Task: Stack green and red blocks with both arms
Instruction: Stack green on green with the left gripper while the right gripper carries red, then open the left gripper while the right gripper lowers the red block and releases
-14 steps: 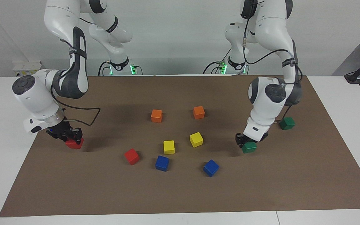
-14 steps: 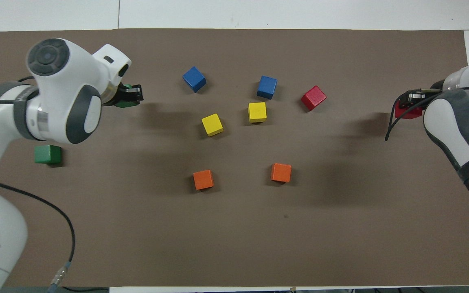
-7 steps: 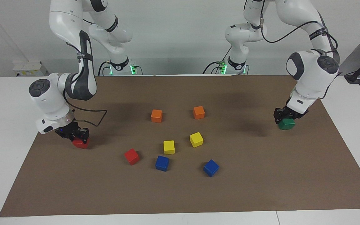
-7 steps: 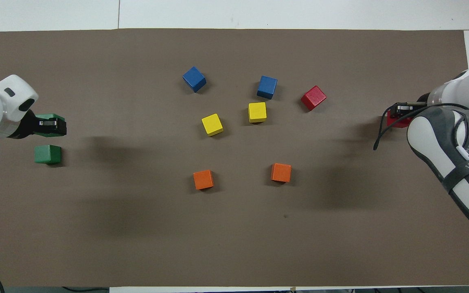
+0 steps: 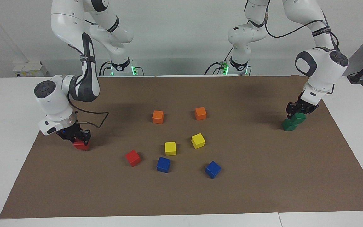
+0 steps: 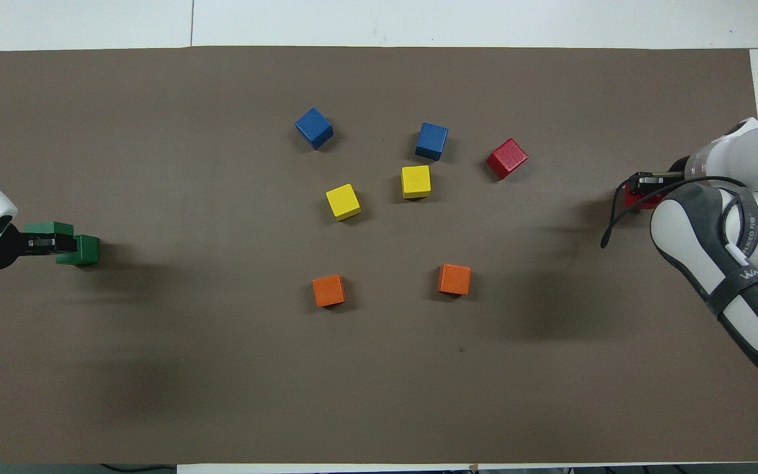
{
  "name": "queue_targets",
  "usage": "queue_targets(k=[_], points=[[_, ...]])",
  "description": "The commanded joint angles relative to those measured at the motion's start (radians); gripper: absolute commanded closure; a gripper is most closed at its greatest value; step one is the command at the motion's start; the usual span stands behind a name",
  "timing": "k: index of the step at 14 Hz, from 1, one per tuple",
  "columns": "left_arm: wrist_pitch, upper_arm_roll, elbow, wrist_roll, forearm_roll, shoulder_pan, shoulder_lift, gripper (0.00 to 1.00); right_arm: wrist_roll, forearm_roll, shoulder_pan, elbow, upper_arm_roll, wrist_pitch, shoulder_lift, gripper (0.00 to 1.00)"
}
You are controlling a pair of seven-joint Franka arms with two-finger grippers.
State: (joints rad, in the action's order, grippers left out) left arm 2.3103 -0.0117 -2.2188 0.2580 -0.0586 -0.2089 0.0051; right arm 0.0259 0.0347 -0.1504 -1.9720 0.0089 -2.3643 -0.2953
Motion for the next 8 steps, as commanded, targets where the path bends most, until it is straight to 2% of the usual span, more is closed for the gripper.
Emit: queue_targets(k=[1,3,7,8], points=[[0.072,-0.008,-0.06,0.02,-0.02,-0.015,-0.03,1.0,-0.015,0.019,-0.005,-0.044,0.01,-0.029,0.025,0.9],[0.141,-0.008,-0.088,0.029,-0.02,-0.018,-0.016,1.0,-0.014,0.019,-0.005,-0.048,0.01,-0.029,0.025,0.9],[0.153,-0.008,-0.085,0.027,-0.02,-0.02,-0.004,1.0,-0.004,0.019,-0.001,-0.051,0.01,-0.029,0.016,0.89],[0.156,-0.008,-0.087,0.027,-0.02,-0.021,-0.004,1.0,-0.006,0.019,-0.001,-0.051,0.01,-0.029,0.016,0.85]])
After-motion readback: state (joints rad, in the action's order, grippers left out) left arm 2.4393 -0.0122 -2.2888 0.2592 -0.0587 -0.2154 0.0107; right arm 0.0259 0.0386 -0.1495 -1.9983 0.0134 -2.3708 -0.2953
